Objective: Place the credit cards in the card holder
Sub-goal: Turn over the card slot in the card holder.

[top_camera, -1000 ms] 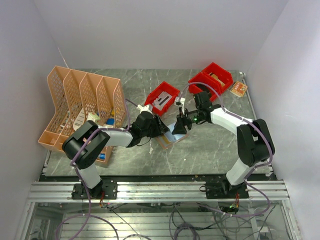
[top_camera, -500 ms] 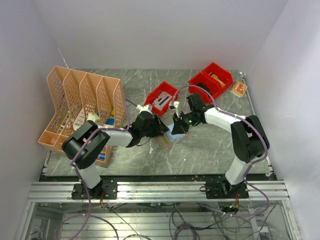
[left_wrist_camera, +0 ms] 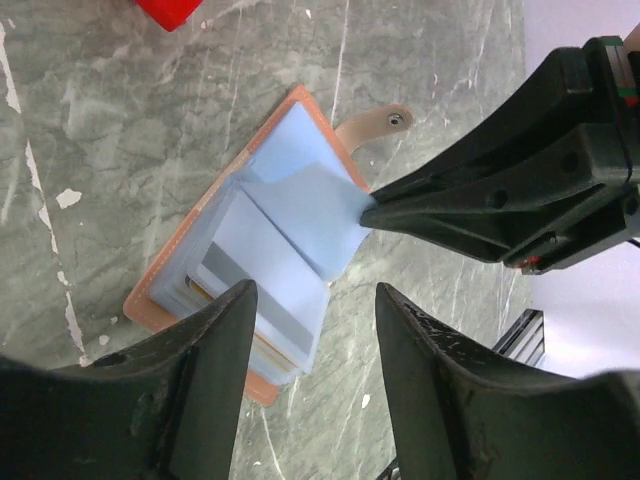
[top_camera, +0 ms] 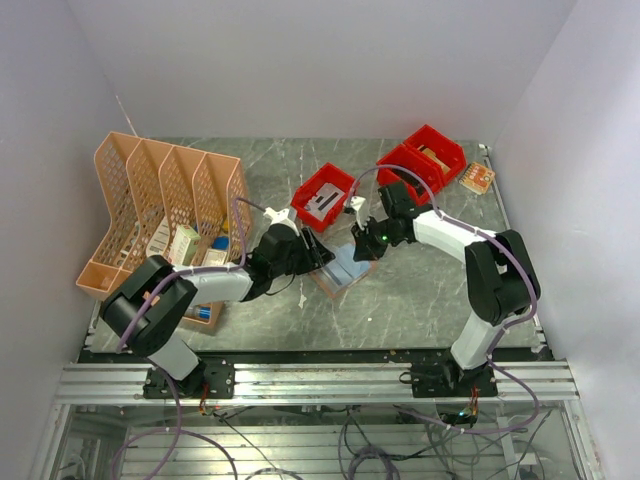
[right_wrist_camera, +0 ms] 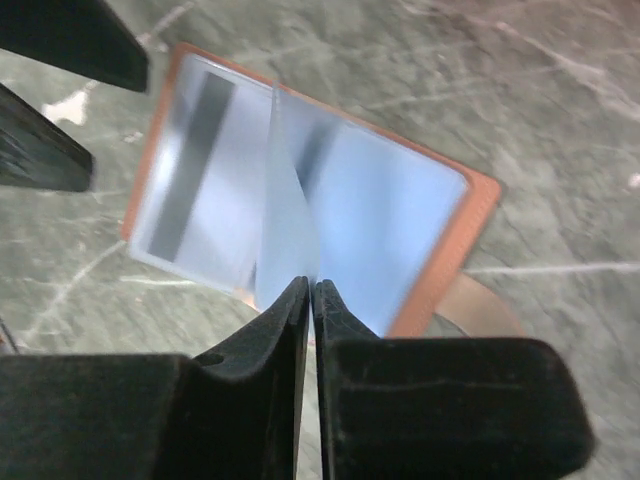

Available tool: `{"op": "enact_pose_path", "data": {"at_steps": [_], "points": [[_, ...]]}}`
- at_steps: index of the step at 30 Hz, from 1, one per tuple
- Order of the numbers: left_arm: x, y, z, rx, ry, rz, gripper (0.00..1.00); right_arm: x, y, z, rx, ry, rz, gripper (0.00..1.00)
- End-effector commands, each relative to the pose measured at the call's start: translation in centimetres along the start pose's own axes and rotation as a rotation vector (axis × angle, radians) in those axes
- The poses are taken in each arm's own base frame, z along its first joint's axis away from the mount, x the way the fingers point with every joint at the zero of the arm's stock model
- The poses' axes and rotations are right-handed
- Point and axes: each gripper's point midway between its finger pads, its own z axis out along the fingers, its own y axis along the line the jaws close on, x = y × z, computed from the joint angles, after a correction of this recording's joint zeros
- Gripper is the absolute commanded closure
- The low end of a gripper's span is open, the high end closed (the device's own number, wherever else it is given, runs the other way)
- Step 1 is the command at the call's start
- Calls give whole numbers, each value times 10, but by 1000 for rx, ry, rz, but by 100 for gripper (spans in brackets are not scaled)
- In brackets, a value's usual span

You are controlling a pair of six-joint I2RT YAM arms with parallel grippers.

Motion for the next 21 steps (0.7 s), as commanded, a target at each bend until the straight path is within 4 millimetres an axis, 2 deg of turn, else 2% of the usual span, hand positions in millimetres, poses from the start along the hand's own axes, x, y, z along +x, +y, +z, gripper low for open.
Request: {"op": "enact_pose_path", "data": {"at_steps": [1, 3, 6, 12, 17, 21], "points": [[-9, 4, -5, -9, -39, 36, 41, 16, -23, -9, 86, 84, -13, 87], [-9, 3, -7, -6, -35, 44, 45, 21, -26, -9, 88, 110, -9, 79], [-9, -4, -5, 19, -18, 57, 52, 22, -31, -12, 110, 124, -10, 73], [4, -13, 18, 68, 65, 63, 70, 14, -37, -24, 115, 64, 1, 64], [15, -12, 43, 75, 129, 61, 76, 13, -40, -35, 45, -29, 70, 66], [23, -2, 59, 31, 179, 84, 78, 21, -44, -31, 43, -6, 102, 82]]}}
